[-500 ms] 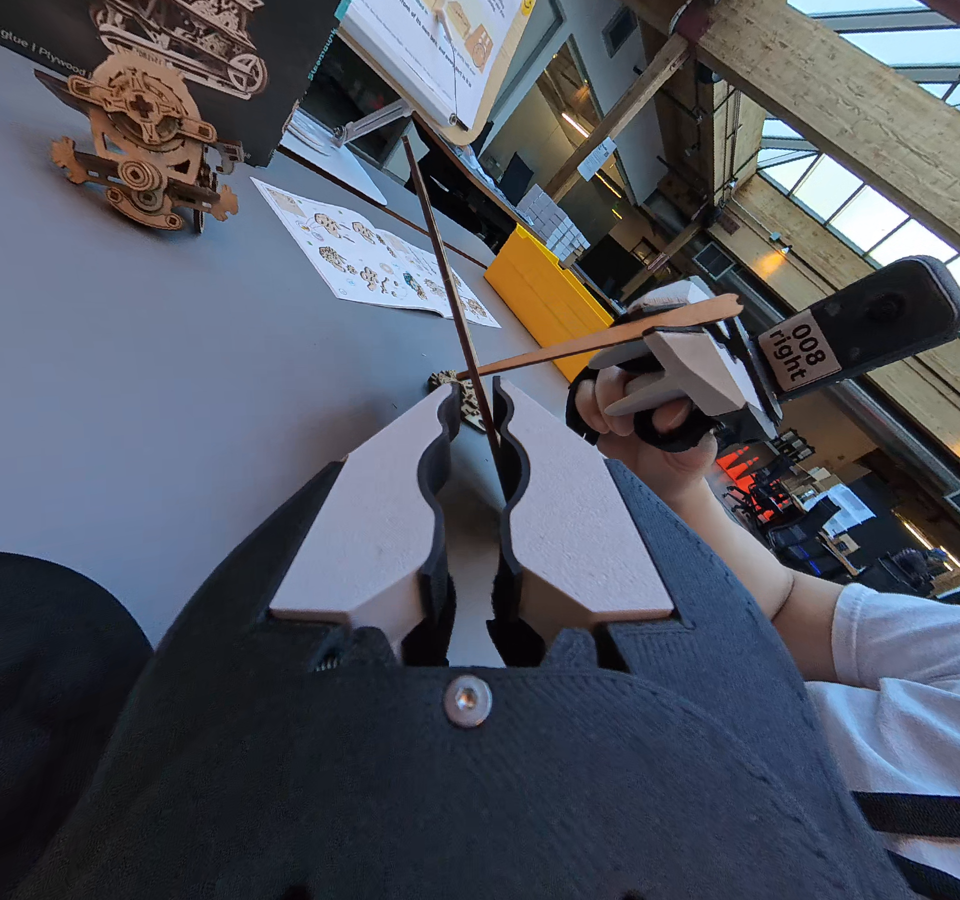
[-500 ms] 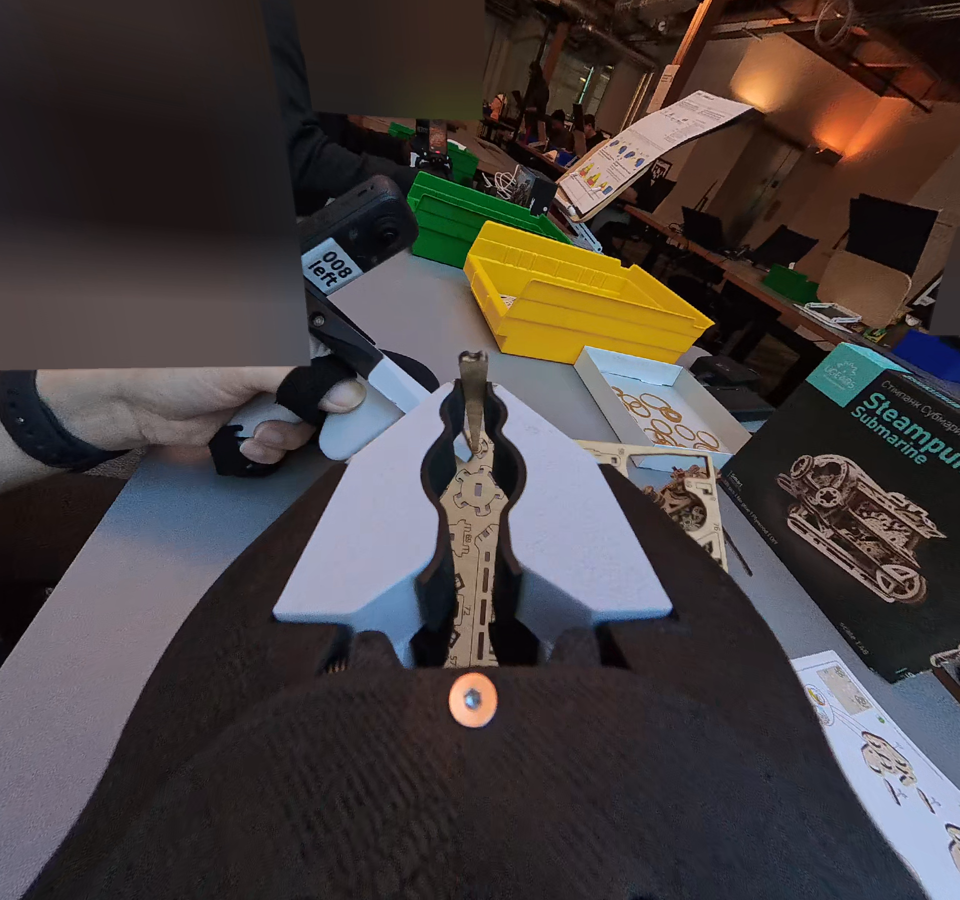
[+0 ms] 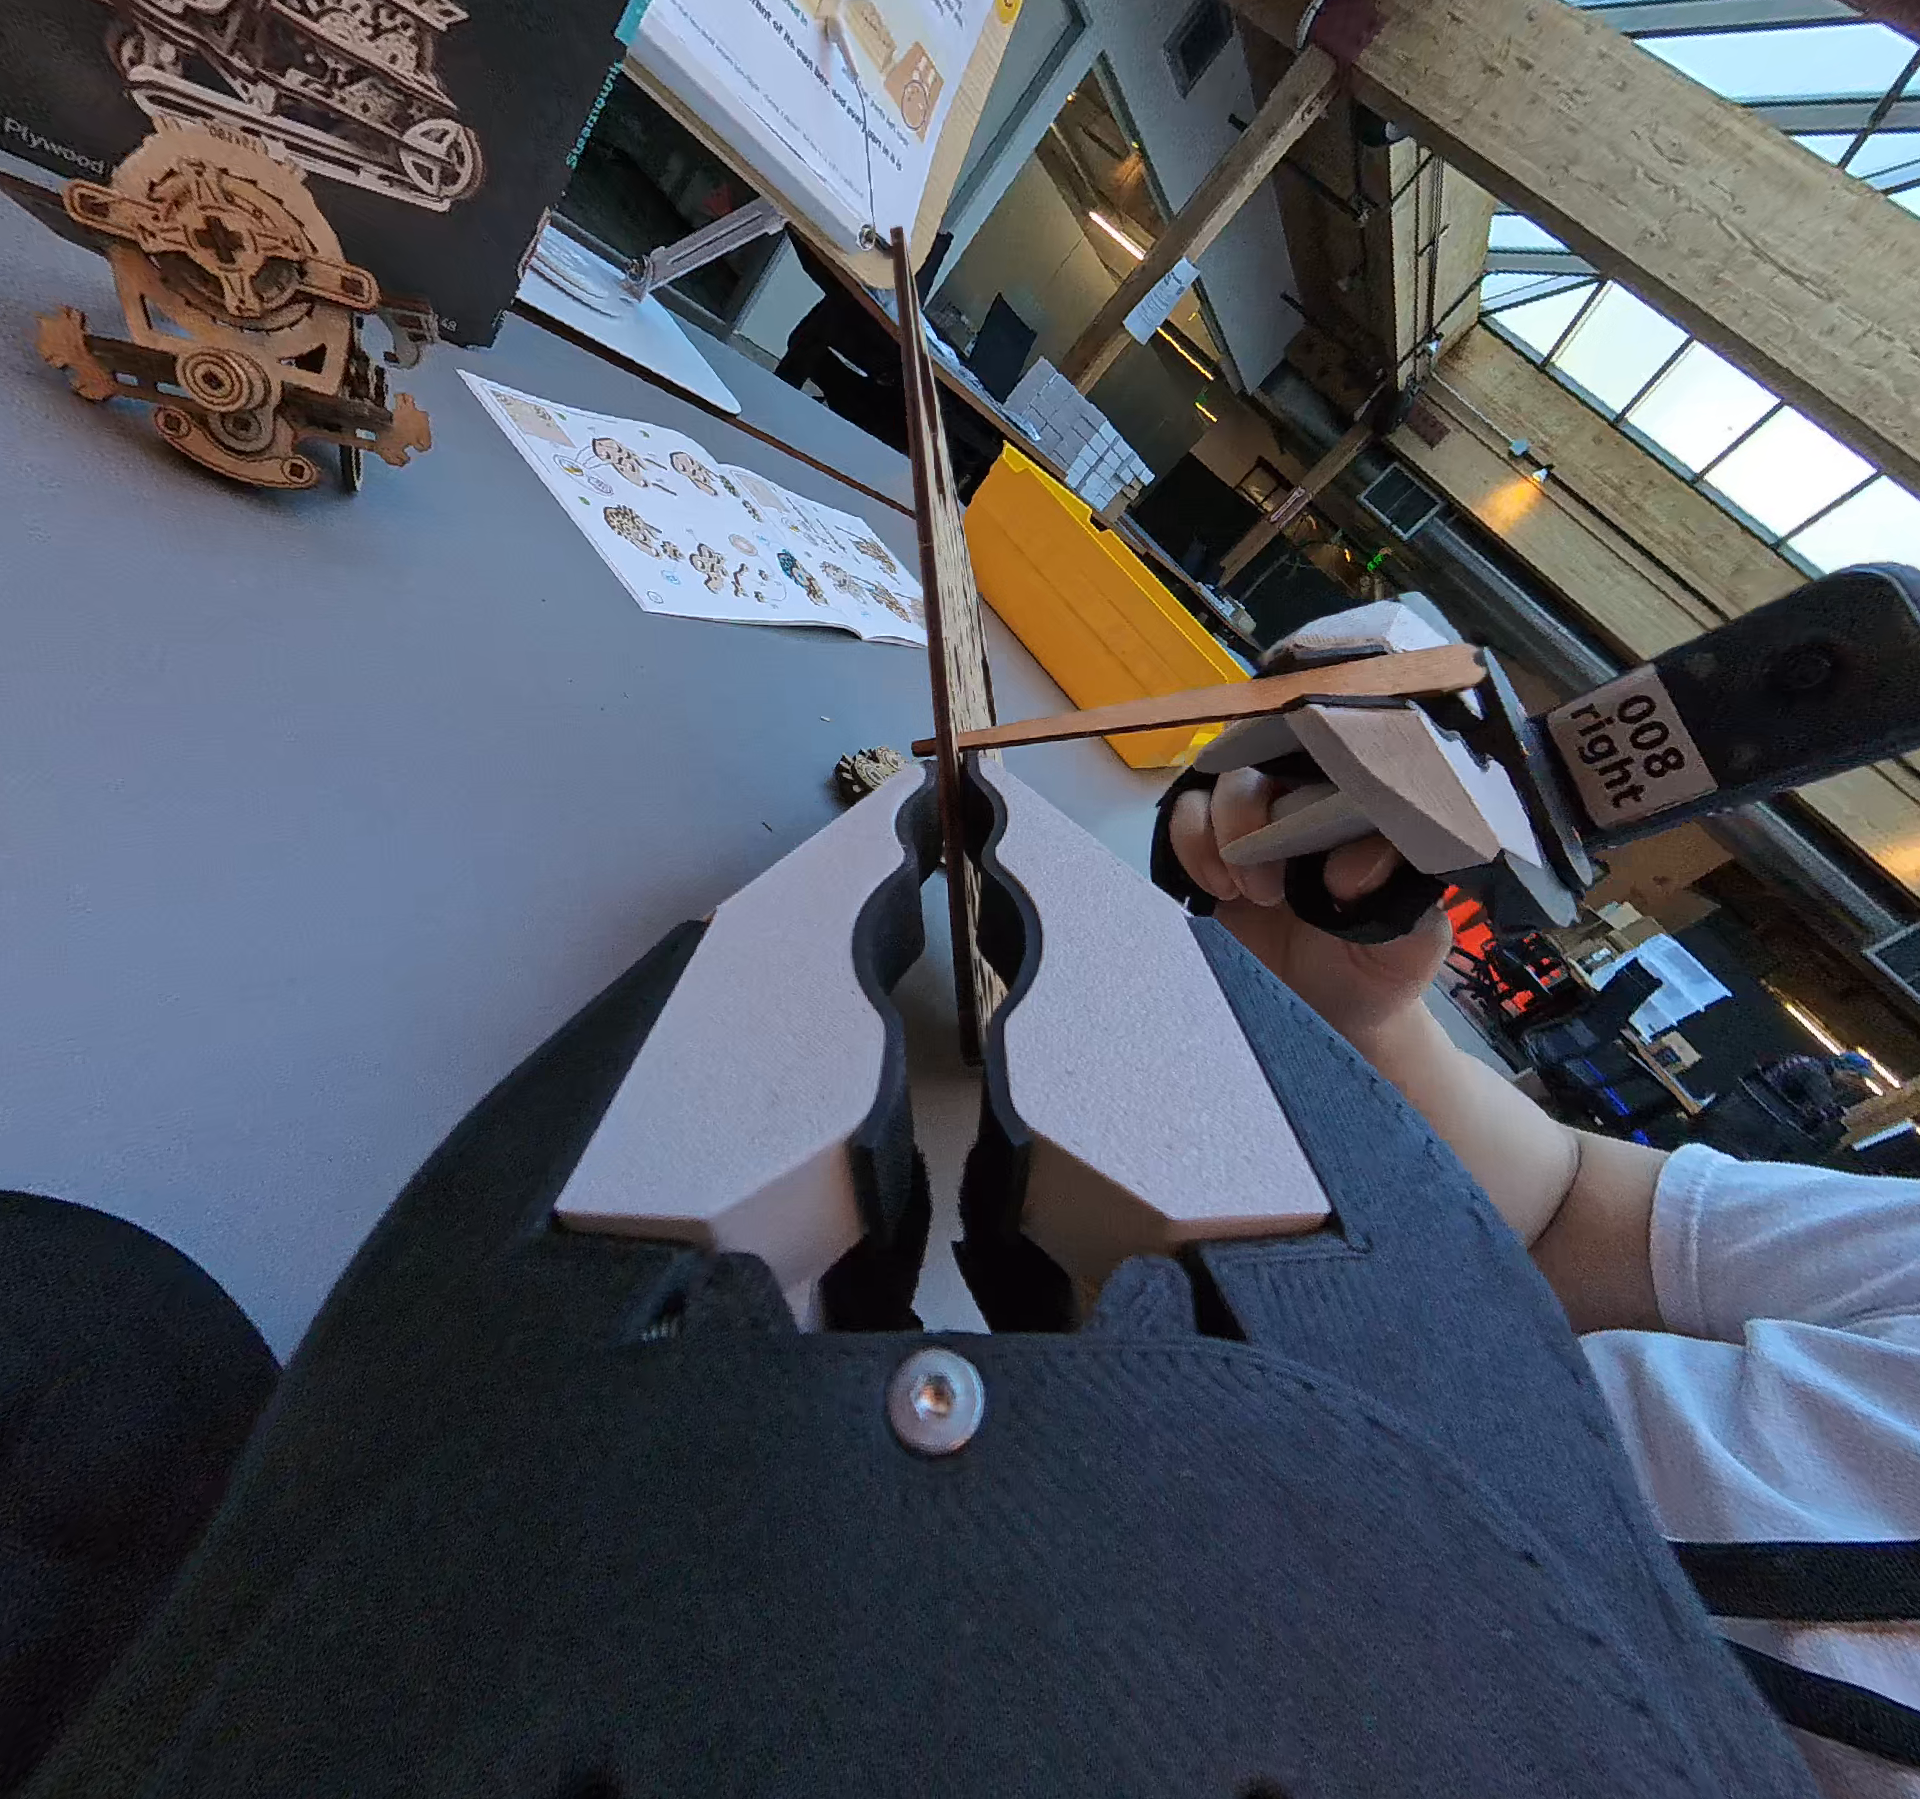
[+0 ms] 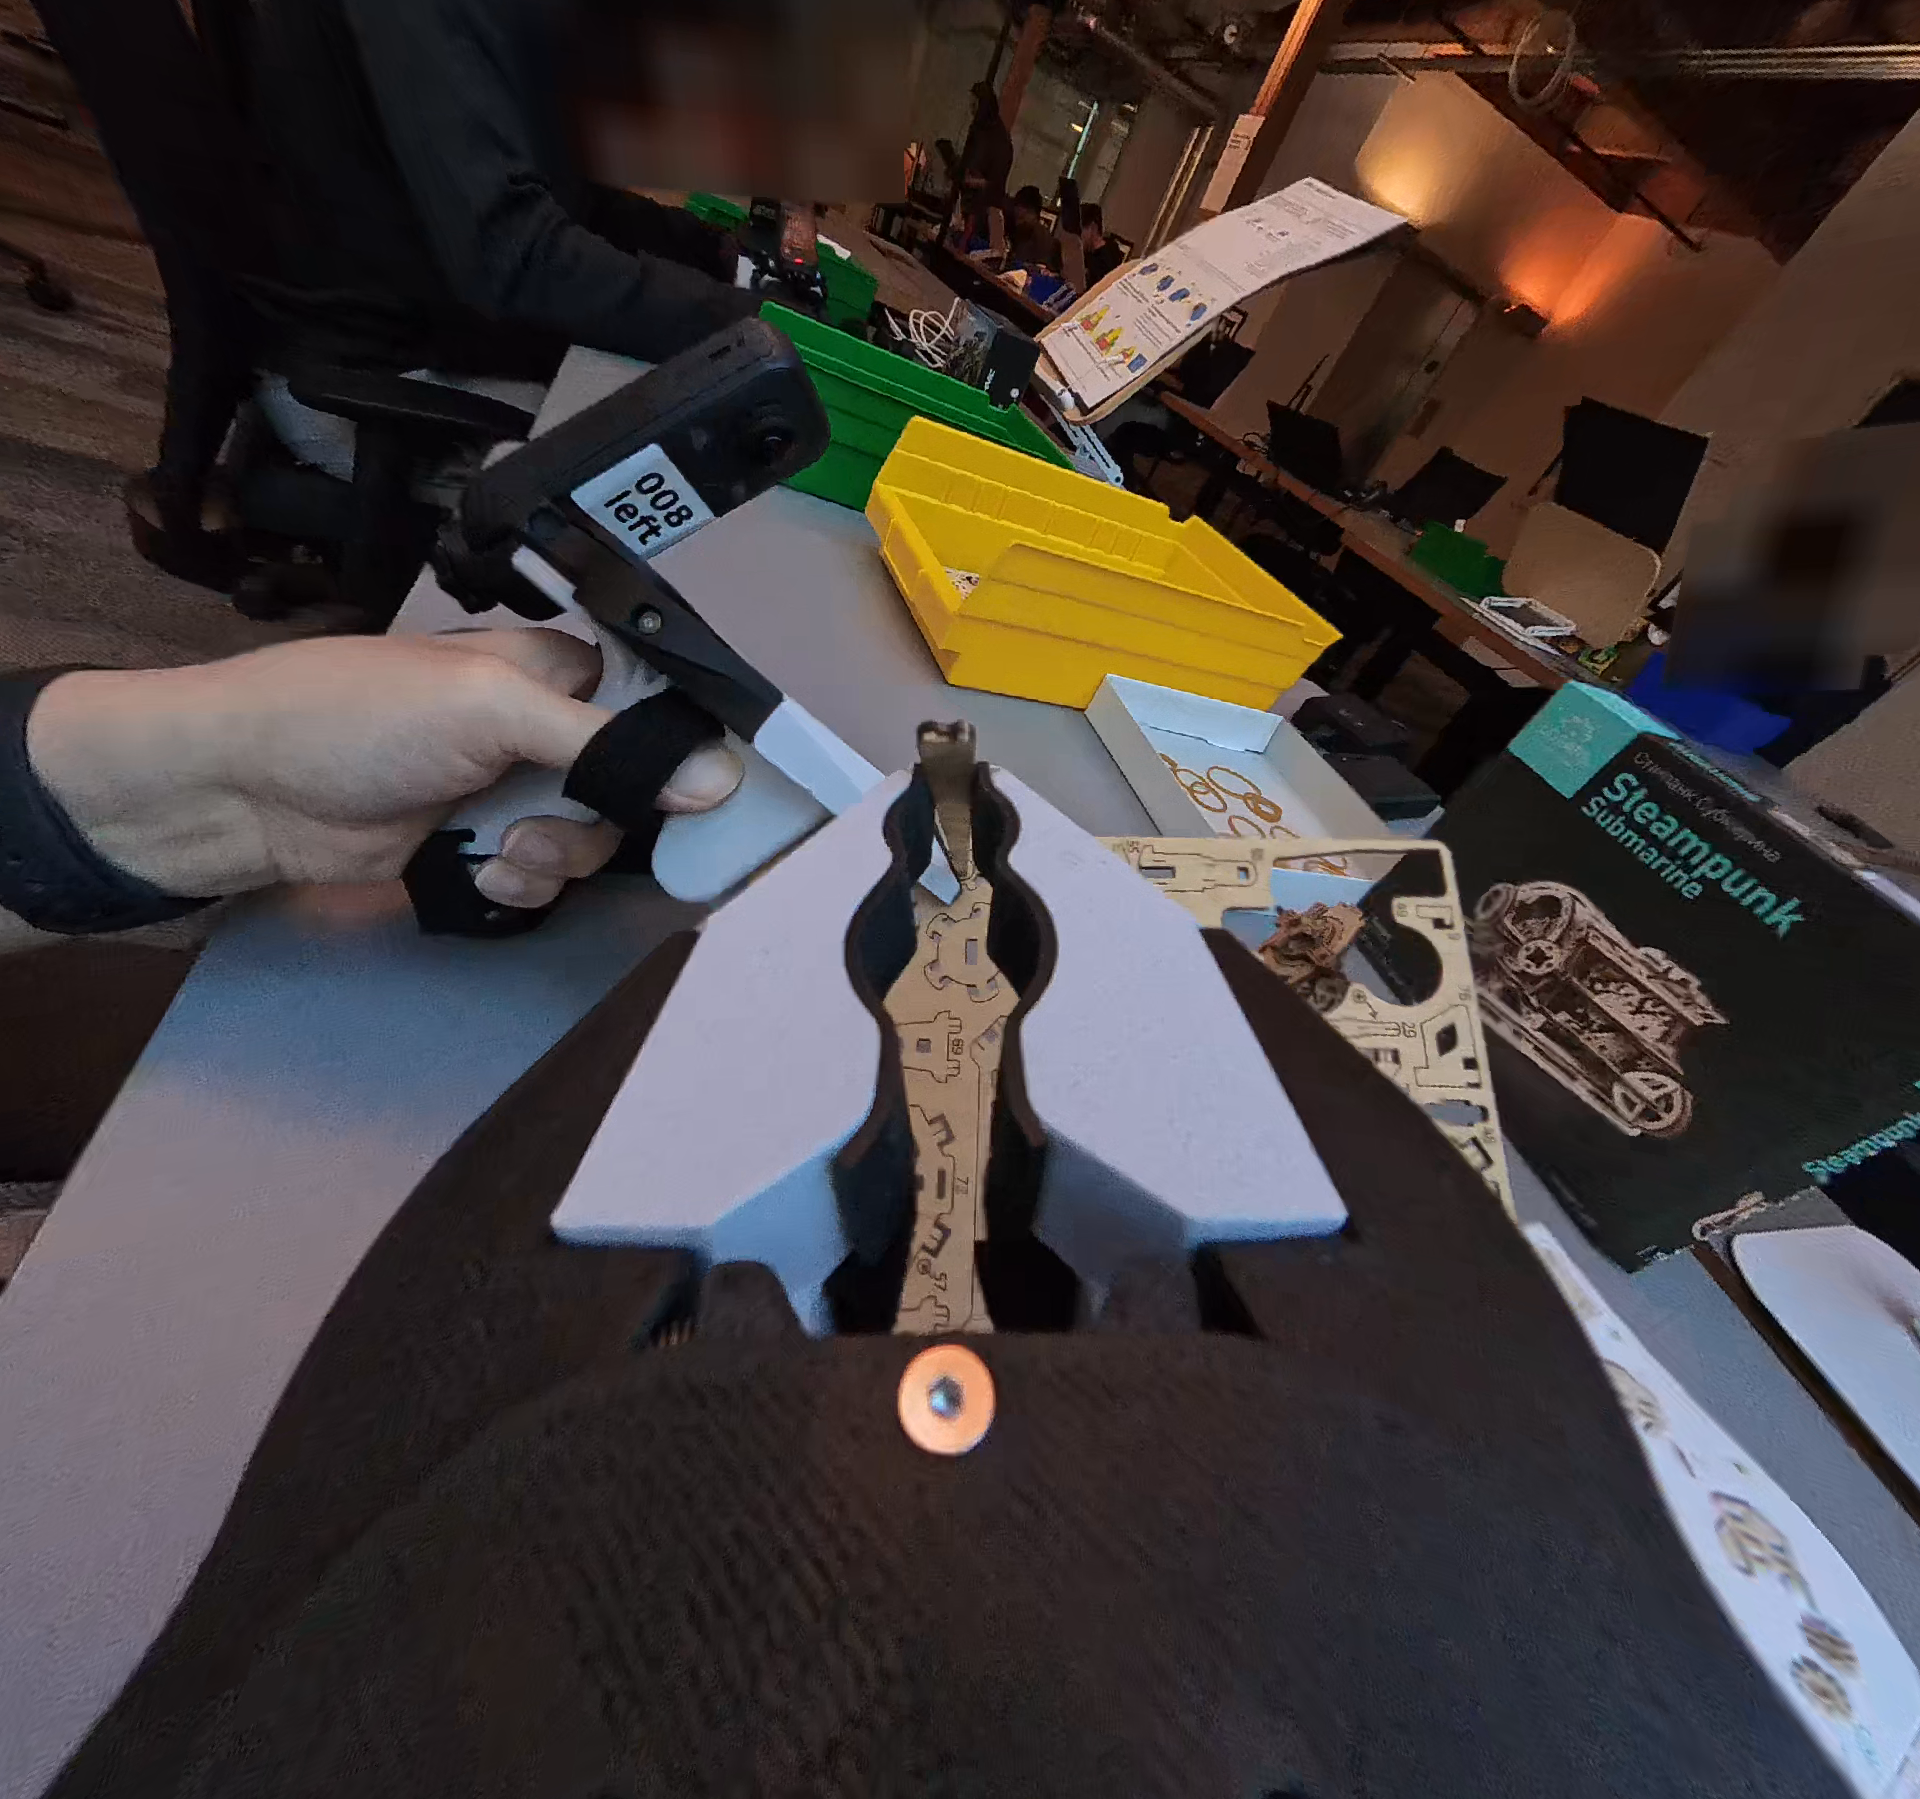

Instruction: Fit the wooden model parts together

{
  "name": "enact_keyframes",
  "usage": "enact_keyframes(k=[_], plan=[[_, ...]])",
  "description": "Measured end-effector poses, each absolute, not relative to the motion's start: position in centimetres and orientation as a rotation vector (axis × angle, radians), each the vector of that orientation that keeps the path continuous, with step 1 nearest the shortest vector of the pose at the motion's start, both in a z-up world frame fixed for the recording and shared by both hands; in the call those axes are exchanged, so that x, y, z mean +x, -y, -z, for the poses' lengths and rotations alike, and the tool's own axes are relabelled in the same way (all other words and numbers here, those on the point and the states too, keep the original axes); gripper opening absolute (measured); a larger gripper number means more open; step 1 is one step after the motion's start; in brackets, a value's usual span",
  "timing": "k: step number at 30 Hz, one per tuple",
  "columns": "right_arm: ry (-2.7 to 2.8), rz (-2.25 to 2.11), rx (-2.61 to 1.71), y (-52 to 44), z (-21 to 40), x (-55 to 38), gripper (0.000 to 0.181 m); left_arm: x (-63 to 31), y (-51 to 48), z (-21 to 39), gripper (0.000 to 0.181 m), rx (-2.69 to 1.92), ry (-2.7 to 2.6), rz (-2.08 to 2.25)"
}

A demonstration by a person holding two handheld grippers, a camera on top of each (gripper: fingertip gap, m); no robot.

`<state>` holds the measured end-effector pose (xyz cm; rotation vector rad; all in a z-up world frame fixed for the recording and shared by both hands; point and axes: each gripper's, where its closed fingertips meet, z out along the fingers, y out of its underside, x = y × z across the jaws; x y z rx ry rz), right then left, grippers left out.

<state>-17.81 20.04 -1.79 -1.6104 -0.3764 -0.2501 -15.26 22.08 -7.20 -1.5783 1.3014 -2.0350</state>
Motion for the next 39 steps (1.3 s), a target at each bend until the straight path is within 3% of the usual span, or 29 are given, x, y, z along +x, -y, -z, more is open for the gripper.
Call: enact_keyframes(k=[8,10,13,17,23,39], plan=[[0.337,0.286,-1.623,-19.2,1.5,-18.2,0.007,-15.3,-21.6,6.9,0.0,-1.566,-1.335,2.056],[0.364,0.3,-1.378,-17.3,-3.4,-20.2,0.005,-14.6,-24.6,10.3,0.004,-1.746,-1.316,1.74],[0.317,0.36,-1.543,-17.7,-2.4,-16.9,0.006,-15.8,-24.0,6.7,0.0,-1.624,-1.223,2.071],[0.353,0.234,-1.434,-17.0,-5.1,-18.5,0.006,-15.9,-23.4,5.7,0.0,-1.551,-1.287,1.933],[0.347,0.21,-1.528,-18.8,-1.8,-18.1,0.006,-16.1,-23.2,6.1,0.0,-1.555,-1.26,2.002],[0.341,0.169,-1.554,-20.3,-0.5,-17.5,0.006,-17.0,-23.1,5.8,0.0,-1.524,-1.262,2.0]])
